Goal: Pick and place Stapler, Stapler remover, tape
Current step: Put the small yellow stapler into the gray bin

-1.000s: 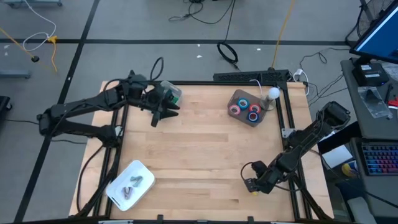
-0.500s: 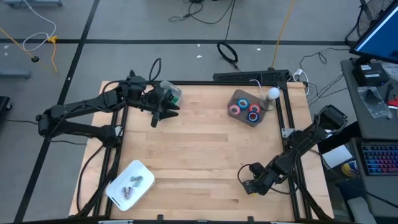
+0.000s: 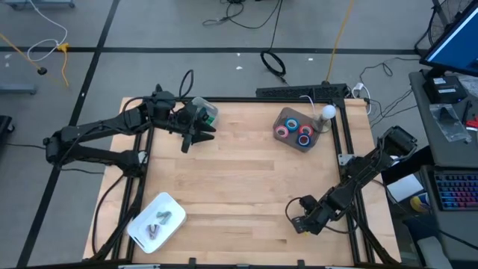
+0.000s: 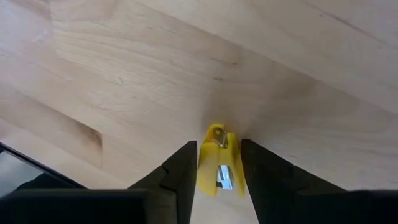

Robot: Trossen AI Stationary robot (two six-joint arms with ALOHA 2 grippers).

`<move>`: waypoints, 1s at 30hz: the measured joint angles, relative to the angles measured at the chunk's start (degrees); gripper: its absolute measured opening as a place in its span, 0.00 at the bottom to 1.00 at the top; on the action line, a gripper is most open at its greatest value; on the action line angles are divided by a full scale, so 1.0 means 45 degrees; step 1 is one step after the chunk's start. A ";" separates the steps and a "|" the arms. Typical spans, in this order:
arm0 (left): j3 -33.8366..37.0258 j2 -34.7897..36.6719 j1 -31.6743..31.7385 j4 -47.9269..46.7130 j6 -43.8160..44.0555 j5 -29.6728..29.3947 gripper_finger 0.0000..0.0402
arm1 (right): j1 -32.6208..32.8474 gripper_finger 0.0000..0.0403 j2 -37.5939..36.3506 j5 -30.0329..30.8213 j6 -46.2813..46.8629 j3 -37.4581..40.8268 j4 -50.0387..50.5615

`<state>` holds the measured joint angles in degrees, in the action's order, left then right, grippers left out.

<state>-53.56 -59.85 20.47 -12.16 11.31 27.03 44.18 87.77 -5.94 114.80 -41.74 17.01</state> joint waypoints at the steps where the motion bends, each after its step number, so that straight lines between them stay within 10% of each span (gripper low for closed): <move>1: 0.0000 -0.0001 0.0000 0.0000 0.0000 0.0000 0.41 | 0.0000 0.29 0.0000 0.0023 -0.0010 0.0000 0.0035; 16: -0.0005 -0.0012 -0.0624 -0.0005 0.0802 -0.0014 0.41 | -0.0914 0.13 -0.0162 0.2335 -0.1516 0.0026 0.0018; 30: -0.0024 -0.2086 -0.2493 0.1070 0.2278 -0.0023 0.41 | -0.5198 0.13 -0.4011 0.5797 -0.9952 0.0068 -0.4529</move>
<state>-53.67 -69.24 9.25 -7.35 21.56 26.92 20.79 69.72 20.14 70.01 -41.43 -3.37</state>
